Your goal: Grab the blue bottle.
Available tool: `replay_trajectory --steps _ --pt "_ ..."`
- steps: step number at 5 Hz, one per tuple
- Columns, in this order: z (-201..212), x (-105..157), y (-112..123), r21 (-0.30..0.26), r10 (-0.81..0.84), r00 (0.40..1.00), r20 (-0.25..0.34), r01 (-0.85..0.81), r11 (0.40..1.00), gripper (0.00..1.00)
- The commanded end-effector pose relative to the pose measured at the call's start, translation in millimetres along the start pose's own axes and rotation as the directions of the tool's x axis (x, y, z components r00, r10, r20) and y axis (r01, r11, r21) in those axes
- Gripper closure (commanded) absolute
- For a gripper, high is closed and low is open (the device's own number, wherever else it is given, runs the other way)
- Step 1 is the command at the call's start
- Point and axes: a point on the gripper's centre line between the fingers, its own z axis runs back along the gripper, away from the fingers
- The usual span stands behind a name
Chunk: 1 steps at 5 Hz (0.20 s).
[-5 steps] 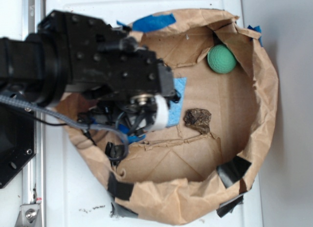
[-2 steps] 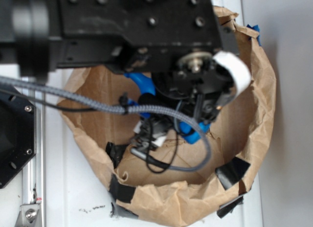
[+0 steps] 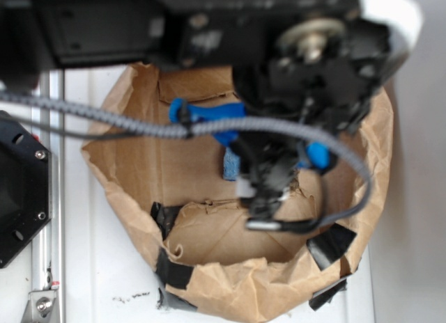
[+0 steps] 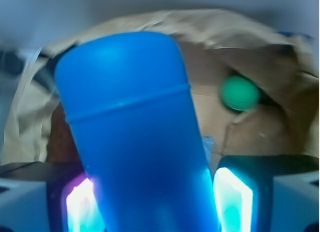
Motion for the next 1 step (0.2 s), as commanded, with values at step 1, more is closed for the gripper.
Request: replay_trajectory --steps 1 --pt "10.0 12.1 1.8 0.015 0.05 0.998 0.022 -0.05 0.999 1.0"
